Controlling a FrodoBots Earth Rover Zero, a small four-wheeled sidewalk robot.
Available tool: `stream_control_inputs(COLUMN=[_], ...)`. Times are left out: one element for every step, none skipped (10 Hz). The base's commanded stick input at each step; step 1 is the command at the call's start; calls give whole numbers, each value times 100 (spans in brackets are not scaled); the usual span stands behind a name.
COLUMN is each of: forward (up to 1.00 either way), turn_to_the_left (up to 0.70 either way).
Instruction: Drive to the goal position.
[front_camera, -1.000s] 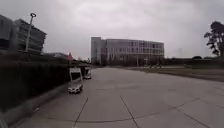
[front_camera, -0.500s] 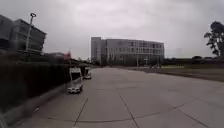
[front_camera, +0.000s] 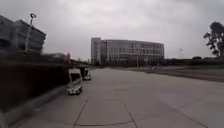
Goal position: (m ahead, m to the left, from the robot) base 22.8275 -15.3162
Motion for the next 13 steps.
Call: stream_control_inputs(forward=[70, 70, 70, 70, 70, 70, 70, 70, 70, 70, 70, 70, 70], turn_to_the_left=[0, 0, 0, 0, 0, 0, 0, 0, 0, 0, 0, 0, 0])
